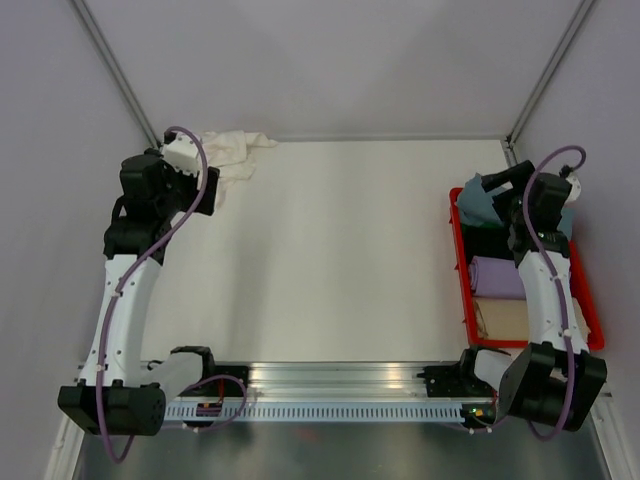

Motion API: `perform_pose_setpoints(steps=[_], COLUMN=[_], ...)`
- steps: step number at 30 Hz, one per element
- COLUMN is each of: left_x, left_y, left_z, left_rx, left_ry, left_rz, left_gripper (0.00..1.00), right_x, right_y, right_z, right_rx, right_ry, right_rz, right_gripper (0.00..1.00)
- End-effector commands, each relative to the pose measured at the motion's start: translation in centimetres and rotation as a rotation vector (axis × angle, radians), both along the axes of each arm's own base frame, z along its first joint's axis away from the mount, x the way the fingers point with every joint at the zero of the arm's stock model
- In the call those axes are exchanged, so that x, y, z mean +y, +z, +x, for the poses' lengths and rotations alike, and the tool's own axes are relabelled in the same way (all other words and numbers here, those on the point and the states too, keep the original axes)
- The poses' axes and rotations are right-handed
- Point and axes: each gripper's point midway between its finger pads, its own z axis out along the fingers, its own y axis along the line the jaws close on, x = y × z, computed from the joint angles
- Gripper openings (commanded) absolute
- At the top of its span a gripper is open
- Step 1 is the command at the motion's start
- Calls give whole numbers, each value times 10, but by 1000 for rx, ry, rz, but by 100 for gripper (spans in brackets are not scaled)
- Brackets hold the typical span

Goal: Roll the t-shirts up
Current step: Place the rolled tshirt into the container

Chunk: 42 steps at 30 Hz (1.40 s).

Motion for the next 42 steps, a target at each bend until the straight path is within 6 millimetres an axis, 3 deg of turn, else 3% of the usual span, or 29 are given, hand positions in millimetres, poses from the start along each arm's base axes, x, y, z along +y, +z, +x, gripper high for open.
perform_pose_setpoints(steps=[1, 3, 5, 9, 12, 14, 17, 21, 24, 27, 28, 32, 34, 39, 42], left_x=[6, 6, 7, 6, 4, 5, 9, 11, 9, 1, -1, -13, -14, -4, -5], left_y=[-3, -5, -4, -7, -8, -8, -11, -33, -50, -66, -62, -61, -67, -70, -71], left_z=[1, 3, 11, 29, 44, 52, 61, 76, 77, 64, 59, 46, 44, 63, 72], left_rx=[20, 44, 66, 98, 110, 116, 125, 188, 247, 313, 300, 277, 287, 236, 240], left_ry=[81, 81, 83, 84, 76, 76, 85, 85, 87, 50, 34, -57, -65, 2, 15], left_rz=[-60, -54, -45, -51, -54, -54, -22, 3, -15, -27, -24, -14, -2, 52, 42], left_gripper=[100, 100, 100, 100, 100, 100, 100, 100, 100, 100, 100, 100, 100, 100, 100], right_x=[-33, -35, -33, -20, -17, -14, -9, -10, -21, -23, -25, -29, -26, -19, -19], right_y=[-24, -28, -44, -90, -98, -90, -94, -114, -119, -115, -102, -87, -87, -128, -119], right_z=[-37, -36, -28, -19, -12, -3, 8, 13, 9, 11, 18, 24, 28, 32, 46], right_rx=[46, 46, 98, 208, 201, 196, 224, 262, 248, 247, 227, 217, 222, 339, 323], right_ry=[-419, -469, -486, -499, -516, -498, -480, -529, -609, -606, -602, -613, -615, -653, -639], right_rz=[229, 295, 351, 484, 509, 483, 483, 522, 520, 506, 495, 485, 518, 577, 533], right_gripper=[95, 95, 95, 96, 96, 96, 96, 96, 97, 98, 98, 98, 98, 98, 98])
